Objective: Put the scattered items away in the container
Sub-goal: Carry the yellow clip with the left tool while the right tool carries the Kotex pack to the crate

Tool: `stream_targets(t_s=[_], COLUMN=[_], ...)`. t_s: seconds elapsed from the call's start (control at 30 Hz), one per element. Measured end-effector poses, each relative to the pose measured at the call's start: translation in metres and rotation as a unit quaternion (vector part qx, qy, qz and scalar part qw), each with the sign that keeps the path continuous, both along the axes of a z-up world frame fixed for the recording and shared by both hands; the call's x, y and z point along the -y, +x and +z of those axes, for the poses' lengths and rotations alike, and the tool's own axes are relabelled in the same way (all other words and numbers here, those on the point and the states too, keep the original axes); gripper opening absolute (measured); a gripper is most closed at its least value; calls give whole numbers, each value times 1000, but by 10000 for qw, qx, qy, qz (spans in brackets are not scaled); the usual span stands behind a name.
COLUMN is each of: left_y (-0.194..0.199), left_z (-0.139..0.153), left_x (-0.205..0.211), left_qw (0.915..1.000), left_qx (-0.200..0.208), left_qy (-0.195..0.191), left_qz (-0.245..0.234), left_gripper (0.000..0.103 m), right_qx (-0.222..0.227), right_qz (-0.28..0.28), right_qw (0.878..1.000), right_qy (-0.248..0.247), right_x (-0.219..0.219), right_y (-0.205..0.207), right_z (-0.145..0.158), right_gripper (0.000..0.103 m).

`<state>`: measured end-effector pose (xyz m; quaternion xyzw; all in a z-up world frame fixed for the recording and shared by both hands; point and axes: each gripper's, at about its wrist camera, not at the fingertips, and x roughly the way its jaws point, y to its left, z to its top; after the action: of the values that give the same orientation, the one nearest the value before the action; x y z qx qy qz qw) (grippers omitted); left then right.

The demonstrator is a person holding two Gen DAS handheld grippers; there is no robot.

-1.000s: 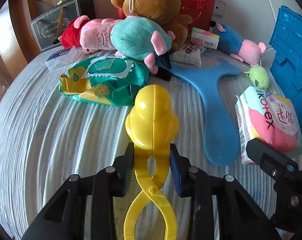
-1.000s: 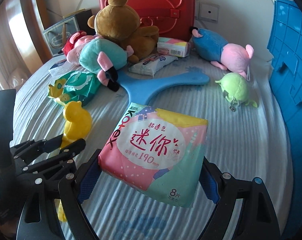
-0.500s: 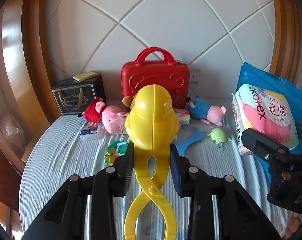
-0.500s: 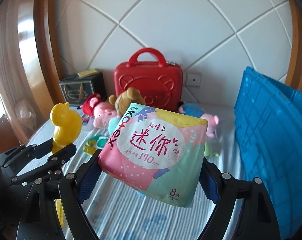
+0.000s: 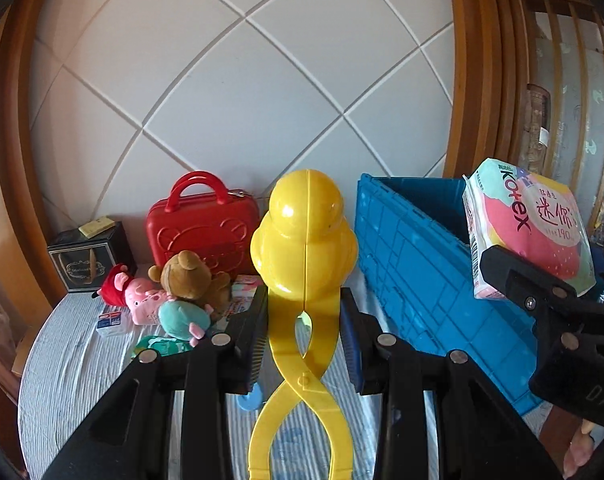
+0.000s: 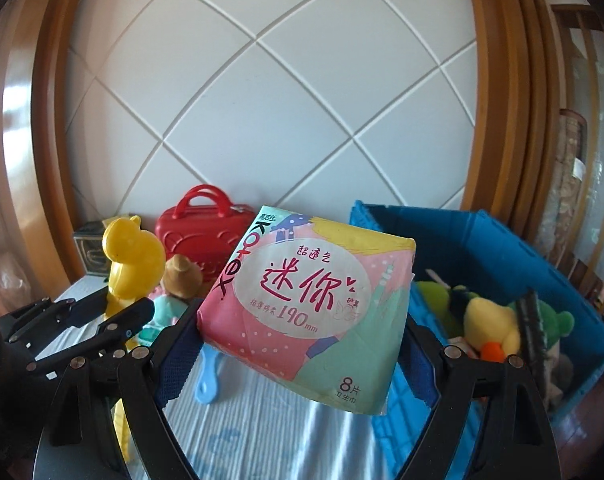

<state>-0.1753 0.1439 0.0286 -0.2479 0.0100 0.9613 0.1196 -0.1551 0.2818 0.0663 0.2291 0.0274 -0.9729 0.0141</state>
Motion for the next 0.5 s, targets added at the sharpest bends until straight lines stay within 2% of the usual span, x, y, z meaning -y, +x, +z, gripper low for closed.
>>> stream_targets(t_s=[0.13, 0.3, 0.4, 0.5], left_y=[13, 26, 25, 13], left_z=[18, 40, 40, 26], left_x=[-75, -180, -242, -293], left_qw=[9995, 9983, 9980, 9982], left_qx=[-114, -216, -101, 233], left_qy=[166, 329, 290, 116], left_qz=[-241, -424, -549, -546], left_gripper=[32, 32, 32, 32], right_qx=[-198, -358, -261, 26], right_qz=[-253, -418, -502, -582], right_qw=[9995, 9984, 9983, 9980], right_qy=[26, 95, 158, 242], right_x=[-70, -181, -247, -301], right_y=[8, 10, 4, -8], right_z=[13, 22, 19, 4], right_gripper=[87, 87, 87, 87])
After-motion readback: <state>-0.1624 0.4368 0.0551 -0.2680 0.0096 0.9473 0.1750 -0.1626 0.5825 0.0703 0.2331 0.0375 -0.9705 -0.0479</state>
